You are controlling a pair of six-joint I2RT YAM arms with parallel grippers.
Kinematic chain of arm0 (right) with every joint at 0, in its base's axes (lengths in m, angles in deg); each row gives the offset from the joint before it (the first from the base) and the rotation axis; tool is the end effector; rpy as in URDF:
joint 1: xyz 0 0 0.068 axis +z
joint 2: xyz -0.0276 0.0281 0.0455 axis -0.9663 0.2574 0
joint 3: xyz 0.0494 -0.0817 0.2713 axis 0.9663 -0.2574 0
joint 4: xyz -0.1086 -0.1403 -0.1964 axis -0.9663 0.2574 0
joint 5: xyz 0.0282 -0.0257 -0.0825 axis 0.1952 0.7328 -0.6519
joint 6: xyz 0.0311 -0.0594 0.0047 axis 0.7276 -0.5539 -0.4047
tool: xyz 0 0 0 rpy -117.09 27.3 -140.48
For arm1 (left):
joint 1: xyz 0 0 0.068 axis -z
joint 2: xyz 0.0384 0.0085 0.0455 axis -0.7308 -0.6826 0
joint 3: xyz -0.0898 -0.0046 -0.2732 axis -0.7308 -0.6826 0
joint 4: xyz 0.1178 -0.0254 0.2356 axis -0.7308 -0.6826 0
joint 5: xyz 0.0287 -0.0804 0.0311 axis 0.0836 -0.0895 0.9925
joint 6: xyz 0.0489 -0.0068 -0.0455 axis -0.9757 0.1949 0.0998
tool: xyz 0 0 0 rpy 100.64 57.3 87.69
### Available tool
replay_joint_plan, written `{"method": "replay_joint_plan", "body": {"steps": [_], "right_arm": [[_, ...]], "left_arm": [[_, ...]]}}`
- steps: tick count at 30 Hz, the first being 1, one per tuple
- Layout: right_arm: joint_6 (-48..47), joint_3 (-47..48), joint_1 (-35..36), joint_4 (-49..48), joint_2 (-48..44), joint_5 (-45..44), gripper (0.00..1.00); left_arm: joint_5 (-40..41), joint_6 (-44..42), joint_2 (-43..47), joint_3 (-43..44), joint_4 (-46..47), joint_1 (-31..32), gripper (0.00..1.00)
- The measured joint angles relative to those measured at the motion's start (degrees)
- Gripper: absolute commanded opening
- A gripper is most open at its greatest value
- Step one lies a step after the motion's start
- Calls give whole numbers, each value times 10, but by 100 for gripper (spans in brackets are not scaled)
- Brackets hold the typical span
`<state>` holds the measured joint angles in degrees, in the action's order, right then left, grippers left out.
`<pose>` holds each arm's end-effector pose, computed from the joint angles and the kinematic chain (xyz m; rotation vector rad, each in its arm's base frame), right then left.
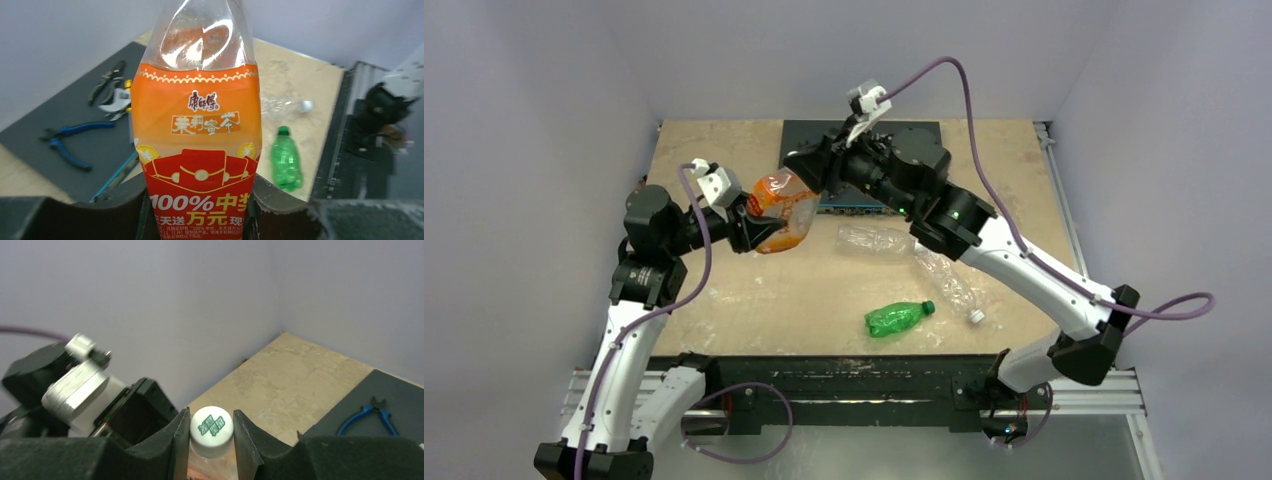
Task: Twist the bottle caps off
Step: Unscrew the bottle cap from the plastic bottle.
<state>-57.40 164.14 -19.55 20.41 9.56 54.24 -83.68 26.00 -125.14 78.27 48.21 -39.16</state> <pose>0.2058 0.2943 0.5069 -0.4606 1.5238 0.9752 0.1716 -0.0639 0.3961 0.7702 1.5096 -0.7721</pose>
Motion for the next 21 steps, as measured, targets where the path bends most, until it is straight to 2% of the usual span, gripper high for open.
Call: {"method": "replay_joint_plan", "body": {"steps": [4, 9, 13, 18, 19, 20, 21], "right_arm": [[-11, -82, -23, -60, -72, 115, 0], [-19, -103, -30, -115, -111, 222, 0], [-17, -116, -33, -156, -130, 295, 0], [-4, -129, -51, -194, -140, 388, 0], [-3, -129, -54, -194, -140, 396, 15], [-3, -128, -55, -193, -139, 398, 36], [-3, -127, -57, -188, -139, 398, 52]], "left_arm": [[-103, 77, -7, 1, 39, 1, 0], [-195, 137, -11, 35, 79, 1, 0], [-247, 146, -15, 64, 67, 1, 0], [-302, 103, -28, 112, -14, 1, 0], [-309, 91, -32, 120, -32, 1, 0], [-311, 81, -35, 125, -45, 1, 0], [-312, 69, -38, 128, -59, 1, 0]]}}
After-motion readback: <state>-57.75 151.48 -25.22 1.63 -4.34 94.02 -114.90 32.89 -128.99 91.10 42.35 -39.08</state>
